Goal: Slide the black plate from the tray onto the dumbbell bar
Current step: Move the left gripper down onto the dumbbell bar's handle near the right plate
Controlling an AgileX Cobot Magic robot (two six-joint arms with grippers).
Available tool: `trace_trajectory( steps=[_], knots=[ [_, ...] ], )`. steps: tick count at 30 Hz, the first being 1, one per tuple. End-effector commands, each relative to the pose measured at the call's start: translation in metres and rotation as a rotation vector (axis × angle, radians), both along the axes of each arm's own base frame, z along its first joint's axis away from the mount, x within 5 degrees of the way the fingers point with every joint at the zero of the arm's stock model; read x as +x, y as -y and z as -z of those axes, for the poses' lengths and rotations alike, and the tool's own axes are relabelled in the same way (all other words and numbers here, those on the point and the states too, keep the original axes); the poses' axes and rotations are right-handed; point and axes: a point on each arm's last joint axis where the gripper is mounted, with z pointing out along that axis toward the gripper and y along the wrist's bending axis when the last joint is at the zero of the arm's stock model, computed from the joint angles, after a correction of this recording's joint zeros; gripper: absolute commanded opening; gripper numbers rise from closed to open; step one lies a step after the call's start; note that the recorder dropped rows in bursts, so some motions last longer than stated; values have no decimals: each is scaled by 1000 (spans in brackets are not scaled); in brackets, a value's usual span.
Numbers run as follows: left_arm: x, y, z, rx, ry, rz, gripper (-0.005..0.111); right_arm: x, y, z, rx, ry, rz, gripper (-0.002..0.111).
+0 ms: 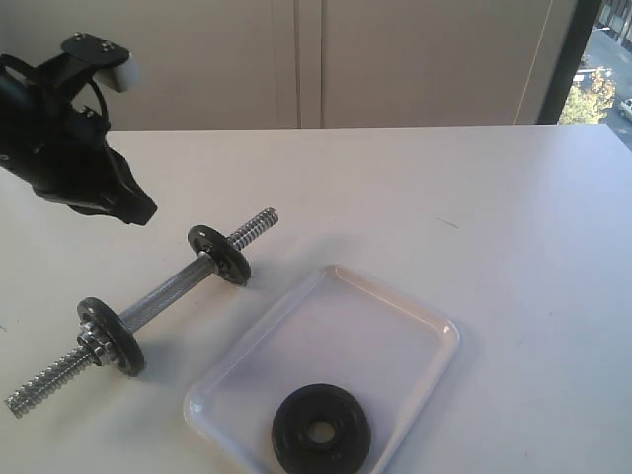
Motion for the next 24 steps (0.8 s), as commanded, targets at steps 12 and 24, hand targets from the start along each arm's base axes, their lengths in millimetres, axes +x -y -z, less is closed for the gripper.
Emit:
trace_trajectory(
  steps=[12, 24],
  knots=[
    [38, 23, 65, 68, -70, 92, 32, 0, 0, -13, 24, 144, -6, 0],
    [58, 32, 94, 91, -31, 61, 51, 0, -1, -19, 94, 206, -7, 0]
  ],
)
